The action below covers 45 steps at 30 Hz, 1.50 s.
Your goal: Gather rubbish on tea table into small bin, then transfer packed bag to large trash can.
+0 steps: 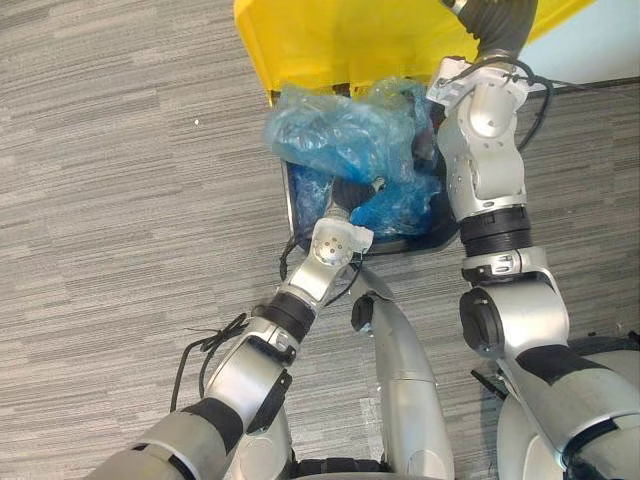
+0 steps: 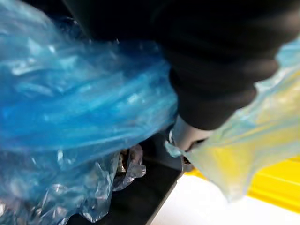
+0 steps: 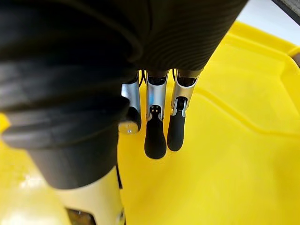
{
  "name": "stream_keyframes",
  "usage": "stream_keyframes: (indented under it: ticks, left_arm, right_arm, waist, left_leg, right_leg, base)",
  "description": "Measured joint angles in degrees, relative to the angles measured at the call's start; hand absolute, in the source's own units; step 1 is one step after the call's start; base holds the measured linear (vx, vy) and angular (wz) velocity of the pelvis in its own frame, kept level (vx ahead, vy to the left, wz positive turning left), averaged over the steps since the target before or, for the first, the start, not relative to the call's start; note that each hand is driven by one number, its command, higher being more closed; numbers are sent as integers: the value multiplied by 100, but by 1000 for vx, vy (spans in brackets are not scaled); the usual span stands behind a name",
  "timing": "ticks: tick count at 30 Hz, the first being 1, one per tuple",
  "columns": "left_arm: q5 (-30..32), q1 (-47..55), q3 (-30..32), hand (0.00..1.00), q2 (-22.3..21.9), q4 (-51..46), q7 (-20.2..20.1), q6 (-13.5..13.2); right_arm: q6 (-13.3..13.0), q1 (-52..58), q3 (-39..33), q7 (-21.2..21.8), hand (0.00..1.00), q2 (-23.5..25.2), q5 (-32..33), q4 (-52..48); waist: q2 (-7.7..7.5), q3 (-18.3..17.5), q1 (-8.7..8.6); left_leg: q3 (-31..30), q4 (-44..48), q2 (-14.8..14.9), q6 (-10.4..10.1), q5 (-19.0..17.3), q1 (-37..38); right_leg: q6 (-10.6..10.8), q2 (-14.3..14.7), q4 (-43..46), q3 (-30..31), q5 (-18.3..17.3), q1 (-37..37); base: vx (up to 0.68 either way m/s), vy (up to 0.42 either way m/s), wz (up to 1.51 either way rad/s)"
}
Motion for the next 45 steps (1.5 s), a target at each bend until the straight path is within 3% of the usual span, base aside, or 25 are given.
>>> stream_keyframes:
  ticks: [11,17,26,29,30,31,32,33,34,35,36,38,39,40,41,42,43,44,45]
  left_arm:
    - [113,52,-4,0,65,-28,-4,2]
    - [311,961,-23,0,247,-659,7,-3]
    - [388,2696,126,0,456,-1037,-34,-13]
    - [388,3467,499,0,470,-1035,-108,-12]
    - [385,3797,610,0,506,-1027,-155,-9]
    - [380,4030,808,0,498,-996,-173,0]
    - [381,4095,900,0,483,-987,-178,2]
    - [381,4323,1136,0,464,-960,-220,10]
    - [381,4623,1256,0,450,-957,-264,15]
    - [381,4748,1304,0,448,-957,-277,17]
    - [380,5070,1533,0,439,-885,-295,40]
    - [380,5112,1814,0,413,-440,-287,89]
    - [389,5164,1960,0,417,-46,-302,177]
    - [389,5228,2094,0,408,175,-290,261]
    - [393,5264,2148,0,393,283,-289,282]
    - [398,5265,2343,0,275,563,-297,330]
    - [401,5279,2440,0,207,687,-306,359]
    - [396,5284,2701,0,145,756,-329,328]
    - [396,5235,2803,0,176,808,-316,320]
  right_arm:
    - [30,196,107,87,0,90,-90,18]
    - [39,1239,167,116,0,411,-510,-23]
    - [124,3266,173,414,0,788,-1018,-232]
    - [171,4148,218,590,0,1064,-1297,-229]
    - [174,4589,239,646,0,1188,-1417,-228]
    - [174,4974,237,729,0,1310,-1421,-217]
    - [179,5097,238,749,0,1343,-1421,-202]
    - [193,5522,241,793,0,1425,-1458,-165]
    - [191,5938,239,829,0,1453,-1565,-88]
    - [186,6059,233,841,0,1466,-1622,-17]
    - [170,6422,147,884,0,1513,-1708,214]
    - [158,6707,-93,943,0,1533,-1871,512]
    - [178,6966,-358,932,0,1588,-1910,787]
    - [187,7215,-527,927,0,1604,-2007,1163]
    - [208,7322,-583,927,0,1597,-2028,1386]
    - [233,7351,-821,928,0,1563,-1965,1622]
    - [238,7339,-907,913,0,1505,-1976,1719]
    - [234,7283,-1100,873,0,1543,-1970,1868]
    - [245,7253,-1181,850,0,1598,-1976,1982]
  waist:
    - [-28,-16,-13]
    - [-187,-168,131]
    - [-263,-289,328]
    - [-276,-395,361]
    - [-332,-518,357]
    - [-330,-569,346]
    - [-304,-619,354]
    - [-299,-699,276]
    - [-321,-857,263]
    - [-339,-962,263]
    - [-382,-1242,262]
    - [-238,-1361,238]
    - [-206,-1552,232]
    - [-438,-1643,136]
    - [-526,-1706,120]
    - [-319,-1841,178]
    - [-154,-1952,229]
    - [-117,-2203,319]
    - [-257,-2226,306]
  left_leg:
    - [-32,62,-30,42,-21,360]
    - [-97,-16,-122,69,-33,886]
    - [-72,-263,-370,119,-3,1978]
    - [32,-279,-416,186,-45,2472]
    - [83,-323,-461,190,-44,2643]
    - [152,-521,-393,275,66,2831]
    - [227,-625,-313,298,107,2862]
    - [269,-953,-291,295,331,3083]
    - [252,-1212,-268,266,417,3325]
    - [250,-1277,-255,253,435,3352]
    - [212,-1371,-275,248,438,3346]
    - [160,-1583,-175,369,576,3358]
    - [289,-2027,-8,156,976,3397]
    - [291,-2276,-230,-45,1173,3583]
    - [284,-2323,-330,-71,1202,3645]
    - [292,-2409,-188,-61,1243,3618]
    - [338,-2657,-45,120,1372,3597]
    - [763,-3292,-78,497,1879,3679]
    - [989,-3509,-245,230,2086,3790]
  right_leg:
    - [46,-69,88,-38,-41,392]
    - [63,-153,77,-60,-64,942]
    - [80,-437,566,-6,-400,1713]
    - [222,-530,796,79,-520,2040]
    - [437,-601,869,137,-444,2122]
    - [938,-546,739,313,-101,2216]
    - [989,-464,675,420,101,2210]
    - [487,-617,2581,581,71,1825]
    - [379,-684,4182,788,-25,1742]
    - [341,-681,4509,858,87,1773]
    - [382,-629,4578,924,457,2043]
    - [410,-475,4330,802,792,2028]
    - [128,-416,4590,860,434,1976]
    - [138,-619,4834,1213,-155,2253]
    - [184,-722,4429,1314,-154,2537]
    - [329,-491,3792,1103,-707,2950]
    - [312,-233,3123,995,-819,3156]
    - [240,-67,1816,1079,-1340,3616]
    - [264,-158,1215,1114,-1718,3849]
  base:
    - [3,-3,3]
    - [-47,-3,11]
    - [-16,-8,10]
    - [-15,28,-4]
    - [-59,31,-17]
    - [-59,31,-25]
    - [-137,-28,-20]
    - [-77,-81,-1]
    - [-78,-105,6]
    - [17,-104,-1]
    - [-8,-69,-16]
    - [11,-81,-17]
    - [114,-176,16]
    - [144,-193,28]
    - [158,-186,12]
    - [77,-100,-40]
    - [42,-17,-100]
    - [6,-18,-93]
    - [-1,-42,-77]
